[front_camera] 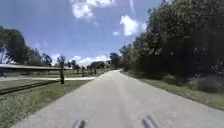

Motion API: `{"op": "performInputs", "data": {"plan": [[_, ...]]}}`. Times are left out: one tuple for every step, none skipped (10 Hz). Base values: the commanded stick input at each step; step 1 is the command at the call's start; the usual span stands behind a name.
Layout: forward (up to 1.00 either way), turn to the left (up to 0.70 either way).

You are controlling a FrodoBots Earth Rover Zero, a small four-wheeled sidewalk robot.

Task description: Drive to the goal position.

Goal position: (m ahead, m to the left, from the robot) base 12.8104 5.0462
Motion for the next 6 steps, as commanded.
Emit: {"op": "performInputs", "data": {"plan": [[0.5,0.0],[0.5,0.0],[0.5,0.0],[0.5,0.0],[0.5,0.0],[0.5,0.0]]}}
